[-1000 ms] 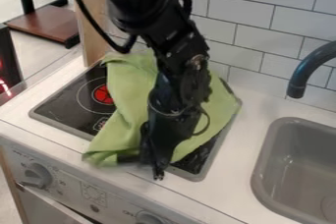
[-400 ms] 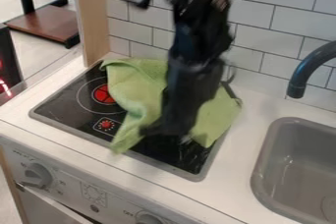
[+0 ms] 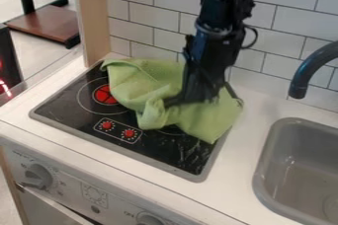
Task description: Fold the cloth from bottom right to top left
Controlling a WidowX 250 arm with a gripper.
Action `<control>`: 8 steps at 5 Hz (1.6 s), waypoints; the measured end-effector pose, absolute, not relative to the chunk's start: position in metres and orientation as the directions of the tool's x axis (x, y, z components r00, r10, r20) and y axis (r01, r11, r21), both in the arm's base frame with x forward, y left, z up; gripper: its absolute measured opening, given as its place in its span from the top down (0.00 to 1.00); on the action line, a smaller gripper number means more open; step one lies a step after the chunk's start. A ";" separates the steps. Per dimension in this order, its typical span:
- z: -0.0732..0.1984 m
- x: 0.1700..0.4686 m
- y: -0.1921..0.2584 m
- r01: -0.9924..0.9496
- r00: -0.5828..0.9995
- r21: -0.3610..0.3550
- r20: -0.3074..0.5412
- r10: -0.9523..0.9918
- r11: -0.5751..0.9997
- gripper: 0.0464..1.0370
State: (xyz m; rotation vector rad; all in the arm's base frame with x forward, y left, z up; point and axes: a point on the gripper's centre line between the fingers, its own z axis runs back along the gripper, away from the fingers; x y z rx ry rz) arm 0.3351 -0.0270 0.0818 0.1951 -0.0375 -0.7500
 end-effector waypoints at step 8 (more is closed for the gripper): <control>0.033 0.395 0.077 0.455 0.888 0.287 -0.076 -0.453 0.843 0.99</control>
